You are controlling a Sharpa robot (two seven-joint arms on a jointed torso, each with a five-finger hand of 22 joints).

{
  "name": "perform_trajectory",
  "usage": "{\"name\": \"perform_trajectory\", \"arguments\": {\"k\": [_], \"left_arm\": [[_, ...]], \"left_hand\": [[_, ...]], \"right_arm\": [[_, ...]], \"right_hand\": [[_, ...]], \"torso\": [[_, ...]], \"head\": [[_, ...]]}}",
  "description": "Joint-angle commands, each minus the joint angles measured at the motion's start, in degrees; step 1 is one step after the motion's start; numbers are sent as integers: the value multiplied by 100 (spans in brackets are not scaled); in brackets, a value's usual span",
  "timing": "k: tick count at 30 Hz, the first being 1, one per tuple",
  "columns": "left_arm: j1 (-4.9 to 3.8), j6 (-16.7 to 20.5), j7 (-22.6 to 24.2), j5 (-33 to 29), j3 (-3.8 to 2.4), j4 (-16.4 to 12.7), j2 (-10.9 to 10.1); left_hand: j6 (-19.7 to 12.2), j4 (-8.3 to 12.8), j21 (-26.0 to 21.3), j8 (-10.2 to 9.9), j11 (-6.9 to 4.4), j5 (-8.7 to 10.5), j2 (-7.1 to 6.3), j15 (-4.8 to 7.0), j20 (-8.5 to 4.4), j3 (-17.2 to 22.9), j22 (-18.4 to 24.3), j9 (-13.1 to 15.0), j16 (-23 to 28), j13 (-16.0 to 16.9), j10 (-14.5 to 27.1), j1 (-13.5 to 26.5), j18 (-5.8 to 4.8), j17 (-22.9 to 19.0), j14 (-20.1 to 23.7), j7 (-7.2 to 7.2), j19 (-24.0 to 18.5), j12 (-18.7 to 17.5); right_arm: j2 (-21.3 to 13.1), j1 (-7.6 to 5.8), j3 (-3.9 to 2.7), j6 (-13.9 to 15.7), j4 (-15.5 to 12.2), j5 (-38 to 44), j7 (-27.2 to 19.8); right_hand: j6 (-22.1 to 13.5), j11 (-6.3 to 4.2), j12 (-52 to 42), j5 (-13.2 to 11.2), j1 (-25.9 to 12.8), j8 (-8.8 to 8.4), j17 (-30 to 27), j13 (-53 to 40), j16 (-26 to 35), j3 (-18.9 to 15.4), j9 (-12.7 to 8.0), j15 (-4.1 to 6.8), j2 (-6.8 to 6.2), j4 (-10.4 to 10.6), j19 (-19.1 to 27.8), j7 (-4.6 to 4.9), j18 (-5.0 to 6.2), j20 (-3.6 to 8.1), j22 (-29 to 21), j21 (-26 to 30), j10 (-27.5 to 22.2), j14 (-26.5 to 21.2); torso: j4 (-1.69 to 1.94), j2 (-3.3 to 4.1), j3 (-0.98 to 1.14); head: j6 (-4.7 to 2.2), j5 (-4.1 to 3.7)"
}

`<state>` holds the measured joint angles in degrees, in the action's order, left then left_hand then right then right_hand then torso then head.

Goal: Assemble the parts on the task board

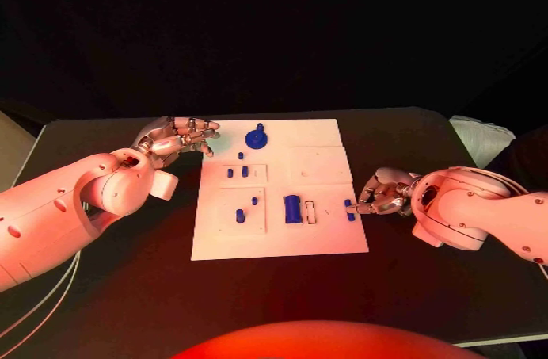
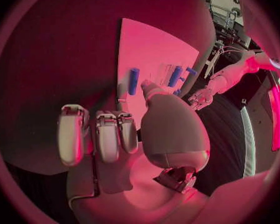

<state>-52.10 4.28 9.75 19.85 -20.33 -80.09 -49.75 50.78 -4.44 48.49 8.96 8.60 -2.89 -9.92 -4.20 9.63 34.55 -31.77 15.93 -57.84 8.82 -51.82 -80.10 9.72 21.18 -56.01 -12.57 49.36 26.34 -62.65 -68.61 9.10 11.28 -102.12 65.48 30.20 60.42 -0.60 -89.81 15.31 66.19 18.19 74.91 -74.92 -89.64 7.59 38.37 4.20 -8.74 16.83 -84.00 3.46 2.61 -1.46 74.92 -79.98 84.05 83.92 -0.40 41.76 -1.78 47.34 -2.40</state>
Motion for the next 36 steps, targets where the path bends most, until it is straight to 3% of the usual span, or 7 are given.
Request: {"name": "perform_trajectory", "arguments": {"k": [1, 12, 18, 24, 31, 36], "left_arm": [[2, -109, 45, -41, -4, -18, -2], [2, -111, 6, -31, -4, -14, 1], [2, -109, -22, -21, -4, -13, 3], [2, -101, -45, -11, -4, -12, -2], [2, -103, -75, 0, -4, -14, -9], [2, -106, -93, 5, -4, -18, -14]], "left_hand": [[-5, -30, -30, -13, -11, -17, 6, 0, -7, 14, 9, -8, 34, -10, 44, 42, 82, 9, -22, 22, 30, 40], [-10, -38, -40, -15, -11, -18, 10, 2, -7, 15, 17, -9, 32, -13, 51, 39, 83, 11, -23, 22, 37, 43], [-11, -36, -43, -15, -12, -18, 17, 4, -9, 22, 20, -10, 31, -14, 53, 29, 85, 12, -24, 23, 41, 44], [-12, -34, -45, -15, -13, -18, 22, 5, -10, 27, 22, -10, 31, -15, 54, 21, 86, 13, -24, 23, 45, 46], [-12, -33, -45, -15, -13, -18, 24, 6, -11, 30, 23, -10, 31, -16, 55, 17, 86, 13, -24, 23, 46, 47], [-13, -32, -47, -15, -13, -18, 29, 7, -12, 35, 25, -11, 31, -17, 57, 10, 86, 14, -24, 22, 51, 48]], "right_arm": [[57, 53, 5, -72, 30, 288, 123], [249, 152, 8, -4, 55, 407, 136], [320, 169, 10, 43, 70, 532, 147], [369, 182, 12, 77, 145, 679, 163], [406, 191, 14, 66, 185, 746, 171], [420, 195, 15, 68, 193, 773, 172]], "right_hand": [[23, -27, -19, 37, -67, 40, 1509, -1508, -36, -33, 5, 39, -9, 1, -457, -10, -64, 19, 1071, -9, 595, 608], [25, -30, -19, 39, -75, 48, 1509, -1508, -36, -41, 18, 42, -1, -2, -454, -14, -60, 21, 1062, 12, 595, 608], [-10, -49, -19, 80, 101, 77, 1509, -1508, -36, 33, 100, 60, 47, -33, -451, -32, -58, 37, 1061, 24, 595, 608], [-110, -75, -19, 318, 669, 60, 1509, -1508, -36, 548, 207, 86, 53, -123, -449, -56, -55, 65, 1059, 48, 595, 608], [-132, -61, -19, 627, 956, -6, 1509, -1508, -36, 1218, 237, 76, -173, -285, -449, -37, -56, 65, 1065, 56, 595, 608], [-149, -34, -19, 773, 1068, -56, 1509, -1508, -36, 1757, 261, 55, -298, -546, -449, -1, -57, 52, 1072, 61, 595, 608]], "torso": [[-1, -1, 2], [-8, -1, 13], [-9, 1, 11], [-3, -4, 3], [-5, -7, 0], [-4, -9, -3]], "head": [[11, 11], [31, 23], [44, 12], [50, 21], [51, 33], [52, 34]]}}
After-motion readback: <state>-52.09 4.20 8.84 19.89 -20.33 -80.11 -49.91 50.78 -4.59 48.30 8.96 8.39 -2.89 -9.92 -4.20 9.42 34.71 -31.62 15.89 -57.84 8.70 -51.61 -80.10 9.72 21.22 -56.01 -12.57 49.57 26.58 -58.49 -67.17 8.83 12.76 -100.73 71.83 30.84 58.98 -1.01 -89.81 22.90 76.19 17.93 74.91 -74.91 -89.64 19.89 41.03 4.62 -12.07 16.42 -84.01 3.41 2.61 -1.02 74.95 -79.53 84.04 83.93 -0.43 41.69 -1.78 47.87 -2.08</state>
